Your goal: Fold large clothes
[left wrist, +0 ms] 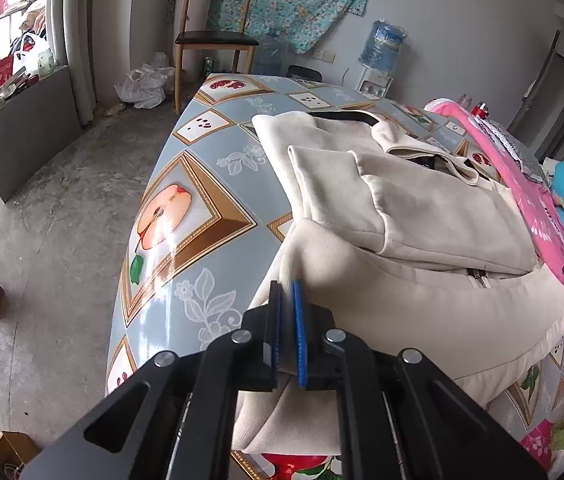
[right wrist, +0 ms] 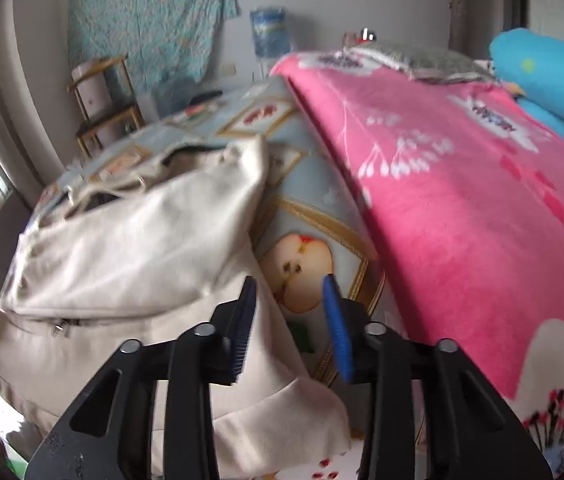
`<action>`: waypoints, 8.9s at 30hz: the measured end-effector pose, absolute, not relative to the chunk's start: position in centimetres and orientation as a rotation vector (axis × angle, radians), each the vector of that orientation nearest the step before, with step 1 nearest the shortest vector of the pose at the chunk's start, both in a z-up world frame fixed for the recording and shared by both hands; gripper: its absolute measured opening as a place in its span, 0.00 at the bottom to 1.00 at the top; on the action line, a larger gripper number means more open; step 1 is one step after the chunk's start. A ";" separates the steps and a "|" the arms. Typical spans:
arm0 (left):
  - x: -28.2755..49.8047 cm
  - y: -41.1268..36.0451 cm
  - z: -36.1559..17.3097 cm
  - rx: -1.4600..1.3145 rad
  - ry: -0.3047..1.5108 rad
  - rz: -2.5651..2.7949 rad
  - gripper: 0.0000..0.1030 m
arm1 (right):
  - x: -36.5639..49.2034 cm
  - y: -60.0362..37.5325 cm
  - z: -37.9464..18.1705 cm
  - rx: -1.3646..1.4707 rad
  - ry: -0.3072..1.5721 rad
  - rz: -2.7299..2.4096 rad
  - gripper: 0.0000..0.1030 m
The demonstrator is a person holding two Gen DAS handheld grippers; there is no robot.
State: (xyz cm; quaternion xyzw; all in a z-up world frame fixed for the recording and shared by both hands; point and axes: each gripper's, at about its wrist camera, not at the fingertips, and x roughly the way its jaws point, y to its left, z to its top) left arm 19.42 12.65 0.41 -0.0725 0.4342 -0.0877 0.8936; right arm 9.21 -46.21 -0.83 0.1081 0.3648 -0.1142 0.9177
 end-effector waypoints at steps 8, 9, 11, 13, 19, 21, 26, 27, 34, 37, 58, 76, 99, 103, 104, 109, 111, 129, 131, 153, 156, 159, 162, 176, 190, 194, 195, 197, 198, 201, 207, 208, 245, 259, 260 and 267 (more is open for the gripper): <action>18.9 12.8 -0.1 -0.153 0.905 -0.177 0.09 | 12.2 -33.6 -2.9 0.196 0.956 0.253 0.49; 18.8 12.8 0.0 -0.153 0.903 -0.176 0.09 | 12.6 -32.1 -3.3 0.152 0.965 0.264 0.49; 18.7 12.7 0.0 -0.151 0.903 -0.171 0.09 | 13.1 -28.9 -4.1 0.007 0.975 0.252 0.47; 18.6 12.7 -0.2 -0.151 0.907 -0.170 0.09 | 13.4 -26.9 -5.3 -0.109 0.988 0.235 0.31; 18.7 12.8 -0.2 -0.169 0.910 -0.190 0.09 | 12.3 -25.6 -5.3 -0.209 0.935 0.217 0.02; 18.7 13.0 0.1 -0.180 0.897 -0.199 0.09 | 11.9 -25.4 -3.5 -0.207 0.862 0.200 0.02; 18.1 13.0 1.6 -0.156 0.825 -0.190 0.09 | 12.9 -25.4 -1.3 -0.178 0.770 0.168 0.02; 18.0 12.9 1.9 -0.140 0.809 -0.184 0.09 | 13.1 -25.4 -1.5 -0.173 0.769 0.163 0.02; 16.9 12.5 3.8 -0.075 0.715 -0.159 0.09 | 11.4 -25.3 -1.2 -0.186 0.654 0.151 0.01; 17.3 11.4 3.7 -0.071 0.730 -0.209 0.09 | 13.0 -25.2 -4.4 -0.215 0.732 0.145 0.02; 18.9 0.3 -1.8 0.045 0.931 -0.406 0.13 | 11.6 -37.6 -4.6 -0.063 0.926 -0.032 0.46; 18.7 2.7 -1.7 -0.045 0.885 -0.396 0.13 | 12.2 -38.1 -4.5 -0.040 0.822 -0.105 0.05; 14.0 7.2 0.7 -0.063 0.797 -0.403 0.13 | 8.8 -25.3 -4.9 -0.119 0.924 0.343 0.24; 16.1 10.4 1.8 -0.076 0.781 -0.284 0.14 | 8.6 -25.5 -5.5 -0.097 0.932 0.348 0.24; 16.9 11.2 1.9 -0.085 0.786 -0.247 0.18 | 8.6 -25.4 -5.4 -0.096 0.934 0.347 0.24; 20.7 13.9 2.2 -0.167 0.808 -0.251 0.35 | 8.8 -25.2 -5.4 -0.114 0.940 0.351 0.24; 22.3 14.0 1.5 -0.174 0.860 -0.293 0.37 | 8.9 -25.2 -5.4 -0.116 0.943 0.354 0.24; 22.6 13.3 1.0 -0.185 0.843 -0.542 0.38 | 9.0 -25.0 -5.7 -0.124 0.938 0.361 0.24; 21.9 12.8 1.5 -0.170 0.830 -0.588 0.38 | 8.9 -25.0 -5.7 -0.130 0.935 0.360 0.24; 22.0 12.5 -1.2 -0.193 0.946 -0.587 0.37 | 8.7 -25.0 -5.8 -0.130 0.921 0.362 0.24; 21.6 11.7 -1.0 -0.122 0.944 -0.565 0.37 | 8.8 -25.0 -5.7 -0.130 0.922 0.363 0.24; 22.2 10.7 -2.0 -0.031 0.997 -0.457 0.32 | 8.7 -25.0 -5.7 -0.125 0.923 0.363 0.24; 21.8 9.2 -1.7 0.042 0.987 -0.404 0.25 | 8.7 -25.6 -5.4 -0.081 0.930 0.379 0.31; 20.2 5.0 -2.0 0.319 0.914 -0.179 0.20 | 11.2 -44.9 -1.1 0.299 0.831 0.057 0.68; 20.2 5.1 -1.9 0.296 0.925 -0.170 0.20 | 12.3 -47.7 -3.9 0.350 0.971 0.019 0.45; 20.1 5.1 -1.9 0.295 0.924 -0.174 0.20 | 12.3 -48.1 -3.6 0.365 0.966 0.022 0.40; 20.1 5.1 -1.9 0.295 0.924 -0.174 0.20 | 12.3 -48.0 -3.6 0.372 0.965 0.033 0.40; 20.1 5.1 -1.9 0.294 0.924 -0.174 0.20 | 12.2 -47.9 -3.4 0.364 0.960 0.040 0.40; 20.1 5.1 -1.9 0.295 0.924 -0.174 0.20 | 12.3 -47.7 -3.4 0.359 0.960 0.042 0.40; 20.1 5.1 -1.9 0.298 0.924 -0.175 0.20 | 12.7 -47.8 -3.5 0.370 0.958 0.051 0.40; 20.1 4.9 -1.9 0.306 0.922 -0.173 0.20 | 13.6 -48.9 -4.1 0.433 0.962 0.067 0.40; 20.1 4.9 -1.9 0.306 0.922 -0.173 0.20 | 13.7 -49.0 -4.3 0.444 0.966 0.068 0.39; 13.3 8.9 4.7 0.156 0.693 -0.308 0.05 | 1.0 -42.3 2.7 0.100 0.641 -0.112 0.05; 14.3 9.5 12.6 0.123 0.517 -0.305 0.05 | 4.4 -43.6 9.4 0.076 0.424 -0.056 0.05; 14.9 9.5 12.8 0.130 0.516 -0.303 0.05 | 5.3 -43.9 9.8 0.077 0.419 -0.047 0.05; 23.8 9.9 14.1 0.154 0.539 -0.285 0.05 | 14.9 -45.3 11.2 0.063 0.454 0.004 0.04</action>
